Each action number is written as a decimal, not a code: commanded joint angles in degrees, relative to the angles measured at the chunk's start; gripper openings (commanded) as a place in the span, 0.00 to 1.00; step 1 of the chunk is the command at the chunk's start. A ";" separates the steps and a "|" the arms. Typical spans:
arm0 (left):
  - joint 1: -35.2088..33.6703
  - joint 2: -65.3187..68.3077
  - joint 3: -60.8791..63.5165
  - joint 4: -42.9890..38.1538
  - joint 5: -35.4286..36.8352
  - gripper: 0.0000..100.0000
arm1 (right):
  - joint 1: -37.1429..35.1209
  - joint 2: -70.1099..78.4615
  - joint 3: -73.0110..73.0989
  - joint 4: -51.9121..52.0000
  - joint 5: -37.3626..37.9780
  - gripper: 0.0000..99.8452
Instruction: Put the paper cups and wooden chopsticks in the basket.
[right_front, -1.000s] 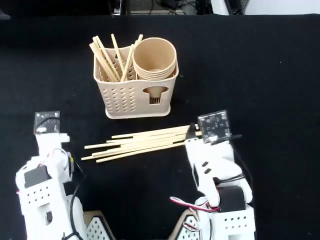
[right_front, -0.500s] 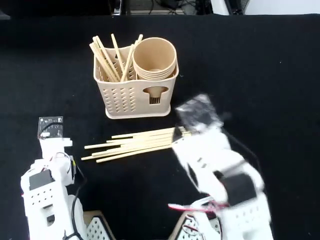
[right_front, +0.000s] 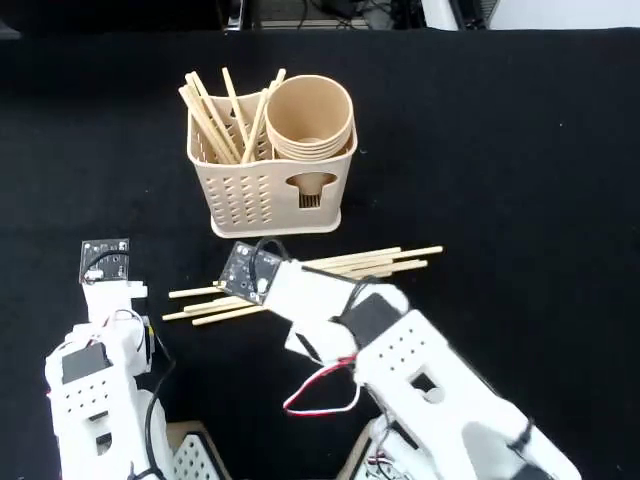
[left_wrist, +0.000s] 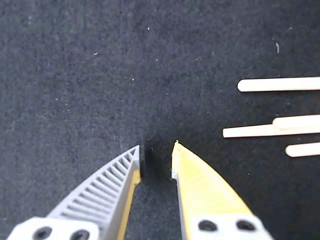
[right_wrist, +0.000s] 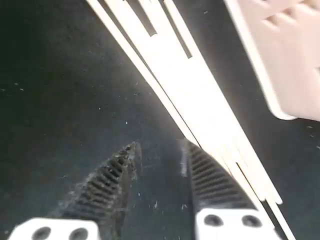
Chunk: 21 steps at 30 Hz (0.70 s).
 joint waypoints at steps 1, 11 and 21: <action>0.04 0.35 0.22 -0.70 -0.35 0.12 | -0.70 4.62 1.10 -7.82 0.70 0.17; 0.04 0.35 0.31 -0.70 -0.35 0.12 | -0.62 25.45 -7.16 -12.57 4.31 0.17; 0.04 0.35 0.31 -0.79 -0.35 0.12 | -0.79 31.87 -8.84 -10.11 6.24 0.17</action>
